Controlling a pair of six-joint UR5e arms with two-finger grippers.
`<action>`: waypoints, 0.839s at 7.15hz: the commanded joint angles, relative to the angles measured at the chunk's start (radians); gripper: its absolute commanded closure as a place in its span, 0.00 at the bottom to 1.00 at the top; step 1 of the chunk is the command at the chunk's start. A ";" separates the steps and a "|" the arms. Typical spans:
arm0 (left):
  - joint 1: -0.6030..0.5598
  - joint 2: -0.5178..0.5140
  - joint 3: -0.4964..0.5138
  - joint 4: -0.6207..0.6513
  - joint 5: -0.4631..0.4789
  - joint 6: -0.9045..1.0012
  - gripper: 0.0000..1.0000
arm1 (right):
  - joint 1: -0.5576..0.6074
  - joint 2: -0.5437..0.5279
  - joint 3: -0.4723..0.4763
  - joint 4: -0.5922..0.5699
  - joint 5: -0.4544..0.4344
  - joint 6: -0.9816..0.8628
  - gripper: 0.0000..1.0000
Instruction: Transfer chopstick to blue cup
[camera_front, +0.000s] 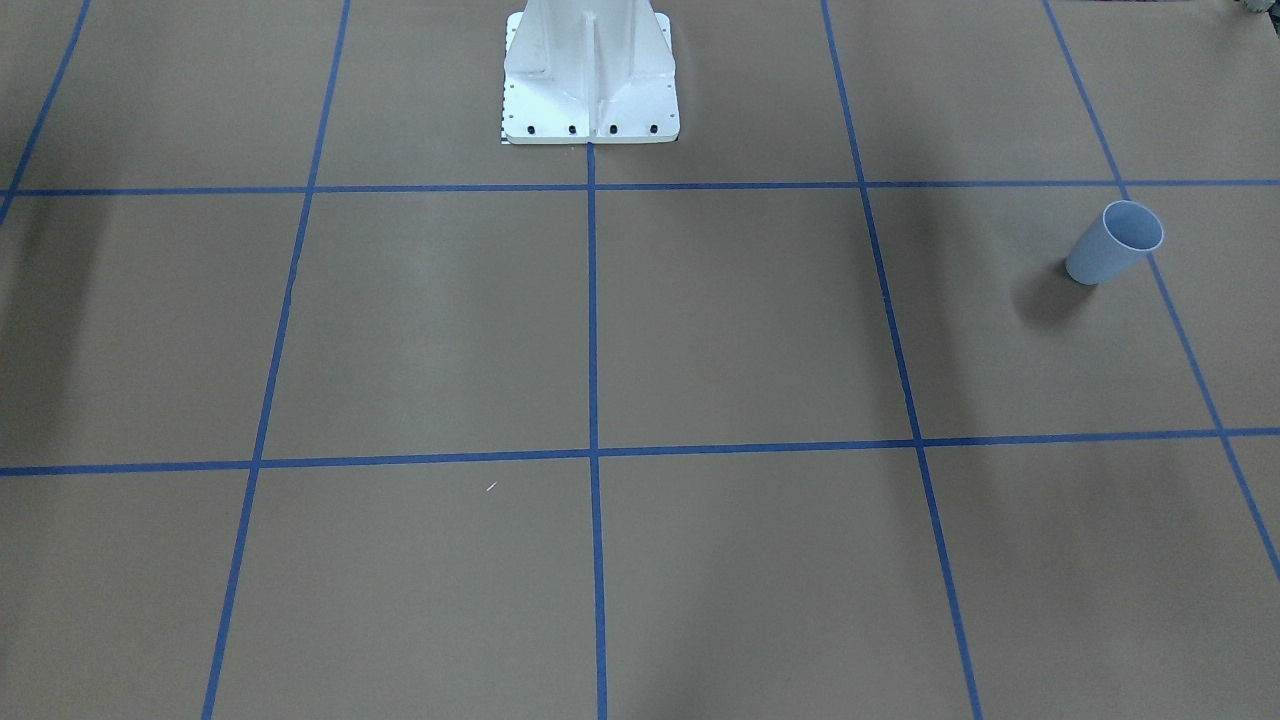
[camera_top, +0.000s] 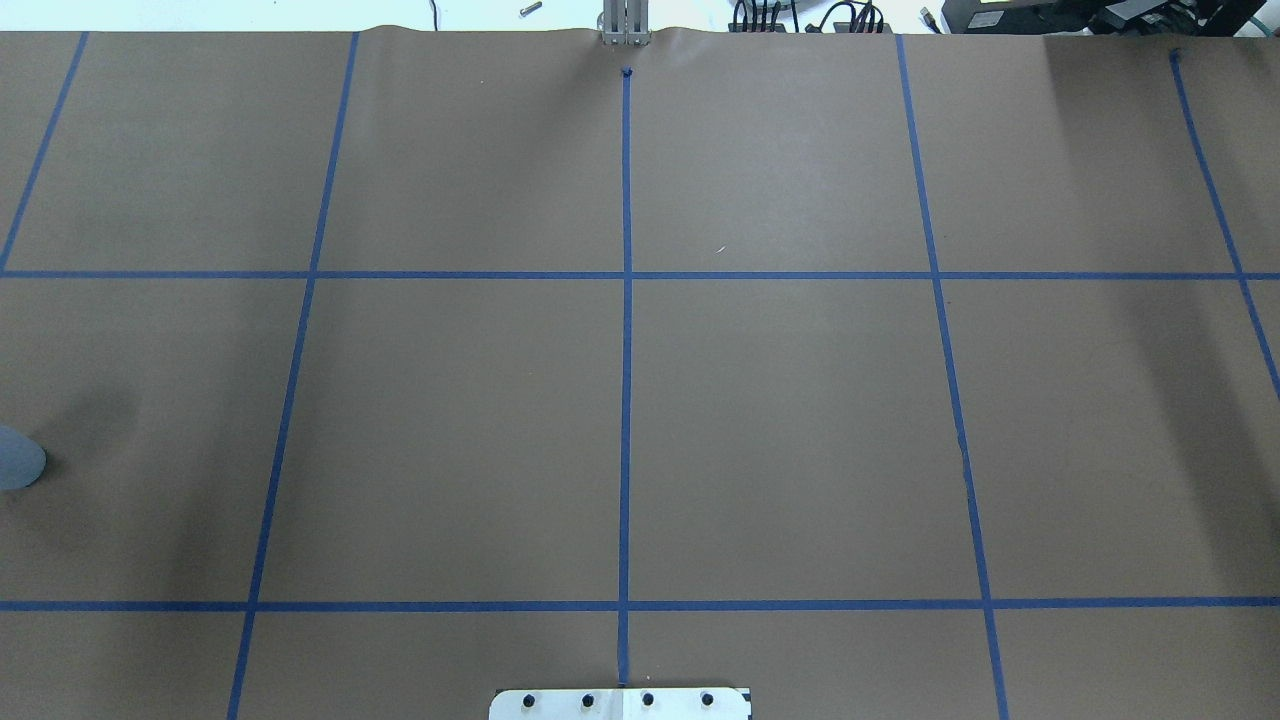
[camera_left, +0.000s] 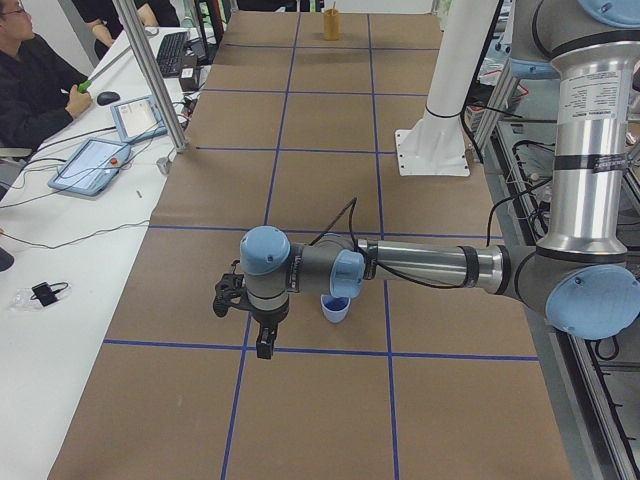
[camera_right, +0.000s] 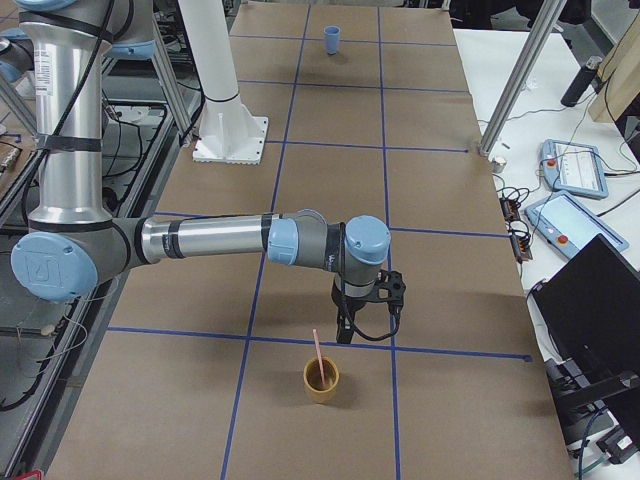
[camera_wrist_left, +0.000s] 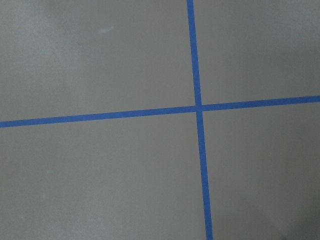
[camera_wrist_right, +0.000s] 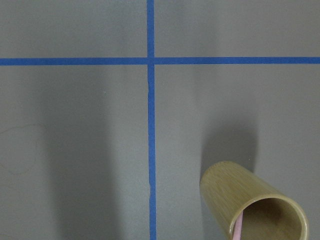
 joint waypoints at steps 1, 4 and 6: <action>0.000 0.000 0.002 0.000 -0.002 0.002 0.02 | 0.000 0.004 0.004 0.001 0.000 0.004 0.00; -0.002 0.000 0.010 -0.006 -0.001 0.003 0.02 | 0.000 0.004 0.013 0.001 0.003 0.004 0.00; -0.005 0.002 0.007 -0.014 -0.002 0.005 0.02 | 0.000 0.006 0.013 0.000 0.003 0.004 0.00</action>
